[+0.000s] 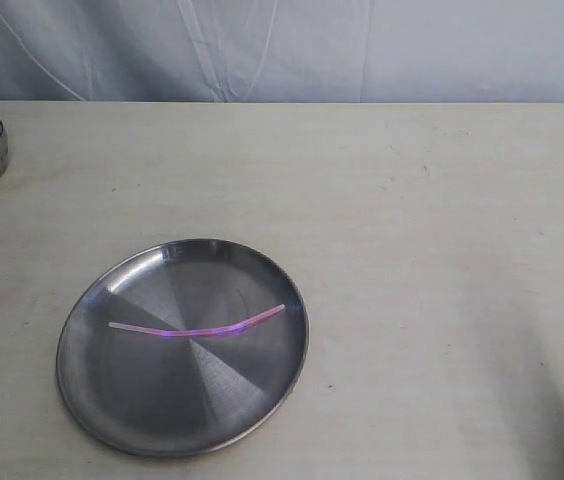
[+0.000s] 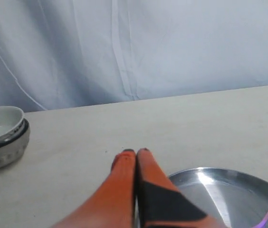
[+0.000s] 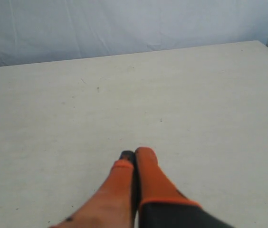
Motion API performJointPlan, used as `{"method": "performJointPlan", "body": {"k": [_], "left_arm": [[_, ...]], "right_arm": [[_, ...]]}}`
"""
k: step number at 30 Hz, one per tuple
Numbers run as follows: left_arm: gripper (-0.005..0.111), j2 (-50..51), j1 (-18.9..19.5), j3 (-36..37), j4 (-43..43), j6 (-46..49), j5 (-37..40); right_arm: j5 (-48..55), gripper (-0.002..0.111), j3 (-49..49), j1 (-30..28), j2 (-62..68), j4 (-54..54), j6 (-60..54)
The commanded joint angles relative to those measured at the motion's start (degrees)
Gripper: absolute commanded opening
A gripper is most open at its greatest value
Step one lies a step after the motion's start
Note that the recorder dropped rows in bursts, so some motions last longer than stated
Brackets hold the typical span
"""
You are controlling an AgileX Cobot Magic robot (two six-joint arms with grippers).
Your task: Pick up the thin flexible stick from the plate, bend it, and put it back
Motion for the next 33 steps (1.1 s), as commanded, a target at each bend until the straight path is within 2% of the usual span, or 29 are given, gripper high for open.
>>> {"method": "performJointPlan", "body": {"k": [1, 8, 20, 24, 33], "left_arm": [[0.0, -0.4, 0.13, 4.19, -2.92, -0.46, -3.21], [0.0, -0.4, 0.13, 7.07, -4.91, -0.46, -5.96], [0.0, -4.92, 0.13, 7.07, -8.33, 2.13, 0.41], [0.0, -8.04, 0.13, 7.07, -10.01, 6.82, 1.9], [0.0, -8.14, 3.09, 7.07, -12.53, 9.06, 2.12]], "right_arm": [[-0.45, 0.0, 0.07, -0.14, -0.3, -0.02, -0.3], [-0.45, 0.0, 0.07, -0.14, -0.3, -0.02, -0.3], [-0.41, 0.0, 0.07, -0.14, -0.3, 0.25, -0.3], [-0.41, 0.0, 0.07, -0.14, -0.3, 0.25, -0.3], [-0.41, 0.0, 0.07, -0.14, -0.3, 0.25, -0.3]]}}
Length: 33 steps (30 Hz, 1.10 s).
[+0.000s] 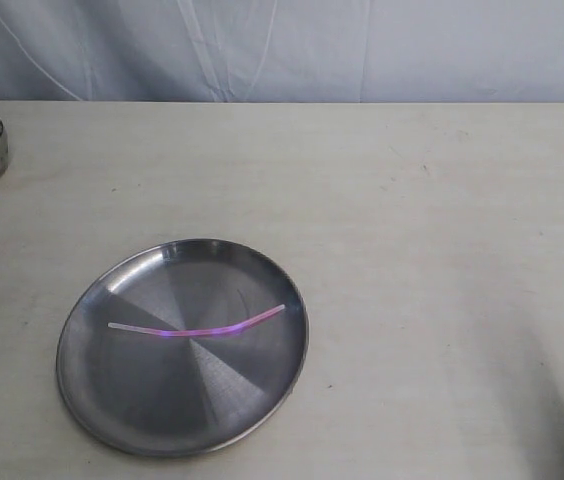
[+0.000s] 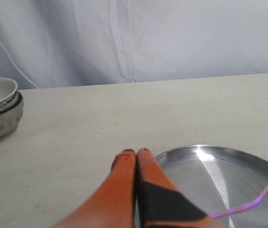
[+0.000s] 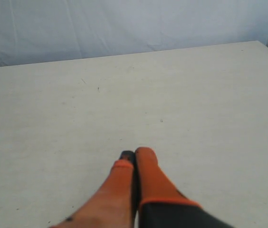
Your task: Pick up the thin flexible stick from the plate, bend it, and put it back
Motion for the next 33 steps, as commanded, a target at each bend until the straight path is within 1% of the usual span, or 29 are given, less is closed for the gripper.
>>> {"method": "performJointPlan", "body": {"k": [1, 8, 15, 26, 27, 33], "left_arm": [[0.0, -0.36, 1.58, 0.2, -1.82, 0.44, 0.17], [0.0, -0.36, 4.94, 0.2, -1.6, 0.44, 0.17], [0.0, -0.36, 4.93, 0.2, 0.83, 0.44, 0.17], [0.0, -0.36, 4.93, 0.2, 0.83, 0.44, 0.17], [0.0, -0.36, 5.2, 0.2, 0.85, 0.44, 0.17], [0.0, -0.36, 9.85, 0.2, 0.85, 0.44, 0.17]], "right_arm": [[-0.41, 0.0, 0.07, -0.14, -0.3, 0.14, -0.2], [-0.41, 0.0, 0.07, -0.14, -0.3, 0.14, -0.2], [-0.41, 0.0, 0.07, -0.14, -0.3, 0.14, -0.2], [-0.41, 0.0, 0.07, -0.14, -0.3, 0.14, -0.2], [-0.41, 0.0, 0.07, -0.14, -0.3, 0.14, -0.2], [-0.41, 0.0, 0.07, -0.14, -0.3, 0.14, -0.2]]}}
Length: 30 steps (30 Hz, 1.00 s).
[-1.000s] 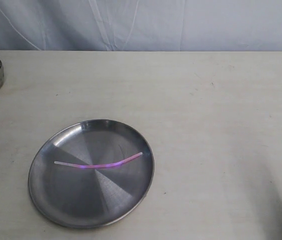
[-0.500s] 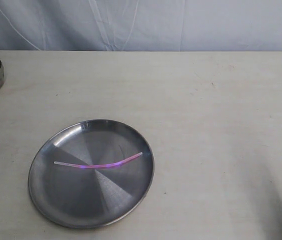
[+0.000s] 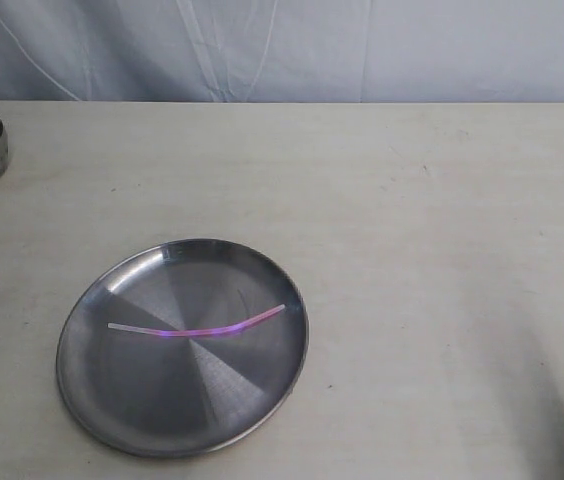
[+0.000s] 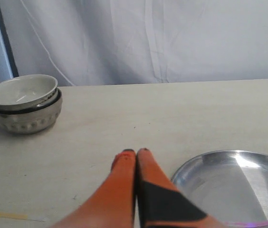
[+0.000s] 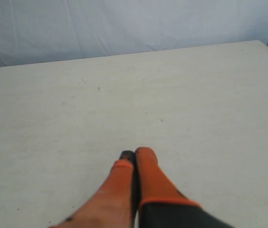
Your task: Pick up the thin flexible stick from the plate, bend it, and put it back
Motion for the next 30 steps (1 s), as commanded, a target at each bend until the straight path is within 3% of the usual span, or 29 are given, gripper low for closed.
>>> {"method": "performJointPlan", "body": {"k": [1, 30], "left_arm": [[0.0, -0.36, 3.29, 0.2, 0.2, 0.0, -0.17], [0.0, -0.36, 4.05, 0.2, 0.2, 0.0, -0.17]], "right_arm": [[-0.41, 0.0, 0.07, -0.14, -0.3, 0.03, -0.2], [-0.41, 0.0, 0.07, -0.14, -0.3, 0.03, -0.2]]}}
